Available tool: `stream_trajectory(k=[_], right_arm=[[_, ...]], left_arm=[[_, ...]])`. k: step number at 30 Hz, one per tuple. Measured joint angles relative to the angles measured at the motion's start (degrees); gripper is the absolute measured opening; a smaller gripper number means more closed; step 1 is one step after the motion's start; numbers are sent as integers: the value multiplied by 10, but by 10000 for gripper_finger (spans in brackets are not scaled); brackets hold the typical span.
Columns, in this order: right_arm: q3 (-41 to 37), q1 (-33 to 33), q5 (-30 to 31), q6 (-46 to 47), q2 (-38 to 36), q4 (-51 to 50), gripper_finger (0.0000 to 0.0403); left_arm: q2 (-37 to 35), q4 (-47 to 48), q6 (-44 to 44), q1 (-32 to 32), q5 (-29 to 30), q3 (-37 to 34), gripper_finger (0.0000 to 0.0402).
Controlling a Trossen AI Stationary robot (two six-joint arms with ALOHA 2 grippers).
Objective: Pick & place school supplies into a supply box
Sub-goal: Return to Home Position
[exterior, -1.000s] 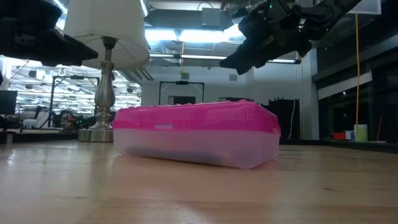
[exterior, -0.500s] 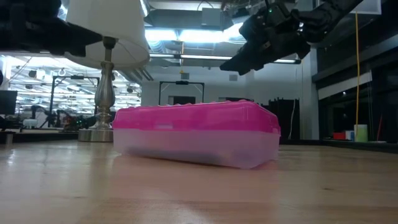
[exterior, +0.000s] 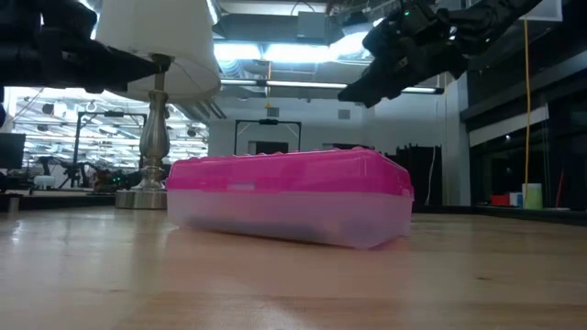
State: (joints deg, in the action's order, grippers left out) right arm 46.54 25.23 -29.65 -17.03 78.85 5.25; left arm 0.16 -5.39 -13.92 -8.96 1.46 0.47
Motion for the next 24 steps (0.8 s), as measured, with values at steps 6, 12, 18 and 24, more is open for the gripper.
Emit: stream_trajectory(k=[6, 12, 18, 24], right_arm=[[-81, 19, 3, 12, -80, 71, 5], [-221, 23, 59, 55, -196, 180, 3], [-292, 23, 60, 65, -284, 194, 7], [-323, 23, 29, 77, -338, 192, 8]], left_arm=[[0, 18, 11, -12, 1, 0, 3], [-1, 15, 18, -30, 34, 0, 3], [-1, 13, 31, -40, 35, 0, 3], [0, 13, 32, -40, 62, 0, 3]])
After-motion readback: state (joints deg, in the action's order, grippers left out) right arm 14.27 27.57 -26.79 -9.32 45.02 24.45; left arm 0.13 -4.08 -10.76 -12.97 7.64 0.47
